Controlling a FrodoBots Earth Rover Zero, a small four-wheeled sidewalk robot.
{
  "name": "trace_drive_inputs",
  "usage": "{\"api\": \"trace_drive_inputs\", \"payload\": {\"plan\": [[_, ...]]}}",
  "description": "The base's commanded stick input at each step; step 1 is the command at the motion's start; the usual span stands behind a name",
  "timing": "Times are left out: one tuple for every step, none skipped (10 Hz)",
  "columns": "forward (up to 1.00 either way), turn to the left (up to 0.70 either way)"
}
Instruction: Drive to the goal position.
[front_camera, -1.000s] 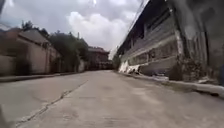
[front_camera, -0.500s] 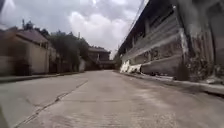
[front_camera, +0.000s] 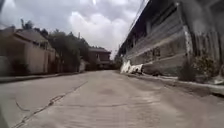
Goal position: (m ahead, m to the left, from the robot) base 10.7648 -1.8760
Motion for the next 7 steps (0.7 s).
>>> {"api": "trace_drive_inputs", "payload": {"plan": [[0.50,0.01],[0.50,0.01],[0.50,-0.46],[0.50,-0.15],[0.50,0.01],[0.50,0.01],[0.50,0.01]]}}
